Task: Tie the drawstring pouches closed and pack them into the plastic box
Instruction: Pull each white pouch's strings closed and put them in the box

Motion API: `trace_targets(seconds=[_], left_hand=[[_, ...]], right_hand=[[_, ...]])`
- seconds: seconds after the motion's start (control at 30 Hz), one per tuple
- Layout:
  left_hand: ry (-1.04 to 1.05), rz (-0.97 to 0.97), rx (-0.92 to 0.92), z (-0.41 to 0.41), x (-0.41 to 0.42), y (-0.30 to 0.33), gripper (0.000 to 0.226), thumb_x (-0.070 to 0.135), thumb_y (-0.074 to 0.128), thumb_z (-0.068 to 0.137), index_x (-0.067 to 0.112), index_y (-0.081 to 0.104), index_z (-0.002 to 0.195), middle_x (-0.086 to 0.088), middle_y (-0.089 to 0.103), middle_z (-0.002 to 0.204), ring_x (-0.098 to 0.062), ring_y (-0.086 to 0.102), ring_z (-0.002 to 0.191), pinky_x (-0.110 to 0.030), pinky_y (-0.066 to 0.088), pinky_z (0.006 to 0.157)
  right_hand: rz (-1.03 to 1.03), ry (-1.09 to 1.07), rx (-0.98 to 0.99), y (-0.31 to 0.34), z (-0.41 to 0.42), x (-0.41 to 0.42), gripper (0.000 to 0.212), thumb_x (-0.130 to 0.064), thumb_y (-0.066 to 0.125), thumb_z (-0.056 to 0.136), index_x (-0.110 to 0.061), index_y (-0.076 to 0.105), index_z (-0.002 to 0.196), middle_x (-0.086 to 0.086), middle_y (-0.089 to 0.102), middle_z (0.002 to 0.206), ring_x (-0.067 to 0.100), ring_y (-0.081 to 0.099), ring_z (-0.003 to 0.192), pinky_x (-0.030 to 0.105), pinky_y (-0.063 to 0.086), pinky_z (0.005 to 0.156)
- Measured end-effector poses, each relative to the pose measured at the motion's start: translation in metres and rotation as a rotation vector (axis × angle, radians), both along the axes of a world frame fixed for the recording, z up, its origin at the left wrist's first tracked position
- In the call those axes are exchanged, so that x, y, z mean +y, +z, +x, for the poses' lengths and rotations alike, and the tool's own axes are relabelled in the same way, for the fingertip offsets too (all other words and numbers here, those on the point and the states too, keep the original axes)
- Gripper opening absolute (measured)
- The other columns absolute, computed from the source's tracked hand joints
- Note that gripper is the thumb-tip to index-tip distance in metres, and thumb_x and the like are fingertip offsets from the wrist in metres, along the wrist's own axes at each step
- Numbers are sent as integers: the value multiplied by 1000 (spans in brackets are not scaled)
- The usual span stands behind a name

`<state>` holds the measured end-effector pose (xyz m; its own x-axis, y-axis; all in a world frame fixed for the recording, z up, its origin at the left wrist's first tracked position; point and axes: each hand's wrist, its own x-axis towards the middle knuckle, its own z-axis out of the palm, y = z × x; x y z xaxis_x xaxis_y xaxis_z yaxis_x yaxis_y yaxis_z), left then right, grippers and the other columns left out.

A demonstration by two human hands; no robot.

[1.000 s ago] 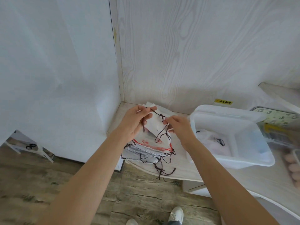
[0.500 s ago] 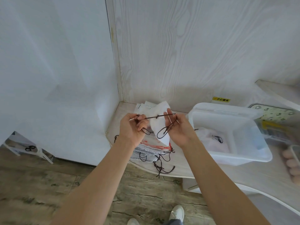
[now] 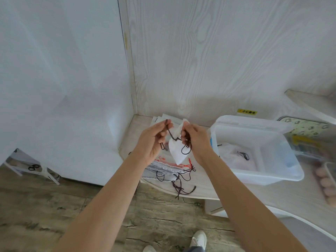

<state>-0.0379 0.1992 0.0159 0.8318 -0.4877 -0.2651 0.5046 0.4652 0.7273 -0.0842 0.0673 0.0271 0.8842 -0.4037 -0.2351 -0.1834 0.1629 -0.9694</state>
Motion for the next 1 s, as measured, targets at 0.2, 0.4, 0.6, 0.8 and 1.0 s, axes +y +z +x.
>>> trace_targets(seconds=[0.2,0.4,0.6,0.8,1.0], left_hand=[[-97,318,-288,-11,-6,3,28,4,45,96,19,64,109,2,62,71,-8,37,58,-20,27,51],[-108,499,-502,-16,-4,3,38,1,40,95,26,58,118,-6,63,80,-7,37,54,-16,32,51],[-99,696,-767,-20,1,7,40,2,41,94,31,54,119,-3,68,83,-2,42,59,-8,37,59],[-177,703,-816,-18,3,7,34,7,47,94,31,56,117,8,70,77,-19,56,71,-15,44,66],[-170,708,-846,-17,-1,9,33,9,51,93,31,55,117,15,70,73,-19,59,73,-25,48,72]], right_hand=[[-113,58,19,0,3,1,35,-19,42,99,-13,54,66,-3,39,53,10,34,48,20,32,51],[-125,120,-26,-5,-4,-9,25,-5,46,95,-11,67,85,-2,57,65,9,47,56,19,40,56],[-151,89,-59,5,-8,-13,6,-3,62,86,-1,68,86,3,67,65,5,51,47,15,39,46],[-284,121,25,11,-3,-18,24,-5,68,81,-11,45,83,-2,61,50,7,45,37,14,34,40],[-305,146,-64,10,-3,-15,11,2,60,84,8,69,84,7,62,53,6,54,44,12,42,48]])
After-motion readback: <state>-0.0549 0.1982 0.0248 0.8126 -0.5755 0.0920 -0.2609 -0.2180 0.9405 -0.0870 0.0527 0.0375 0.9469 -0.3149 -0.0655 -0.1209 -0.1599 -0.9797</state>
